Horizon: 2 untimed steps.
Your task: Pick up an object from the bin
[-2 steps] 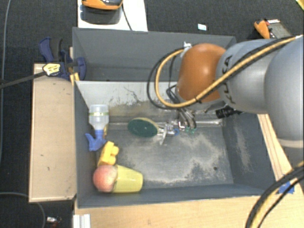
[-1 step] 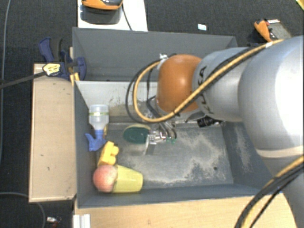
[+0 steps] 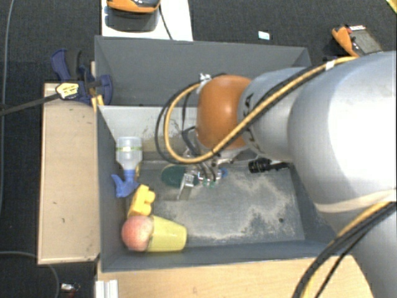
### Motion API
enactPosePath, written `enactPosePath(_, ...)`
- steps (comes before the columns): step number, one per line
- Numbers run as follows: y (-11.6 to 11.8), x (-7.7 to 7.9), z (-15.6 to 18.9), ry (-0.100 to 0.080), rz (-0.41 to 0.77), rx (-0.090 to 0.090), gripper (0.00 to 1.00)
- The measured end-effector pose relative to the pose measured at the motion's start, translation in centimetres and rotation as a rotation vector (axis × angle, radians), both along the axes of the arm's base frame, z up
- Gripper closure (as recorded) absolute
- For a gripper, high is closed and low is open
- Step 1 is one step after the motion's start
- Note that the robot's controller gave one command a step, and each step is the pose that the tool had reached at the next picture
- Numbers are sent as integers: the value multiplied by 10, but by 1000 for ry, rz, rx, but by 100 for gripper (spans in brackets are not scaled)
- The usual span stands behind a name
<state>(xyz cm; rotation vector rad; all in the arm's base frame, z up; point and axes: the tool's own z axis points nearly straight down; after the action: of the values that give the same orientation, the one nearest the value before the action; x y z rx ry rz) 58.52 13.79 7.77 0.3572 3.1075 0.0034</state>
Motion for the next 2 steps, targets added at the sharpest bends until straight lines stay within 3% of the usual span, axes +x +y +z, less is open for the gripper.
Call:
enactPosePath(1,11,2,-7,11,6,2,100)
enactPosePath(2,11,2,-7,11,6,2,100)
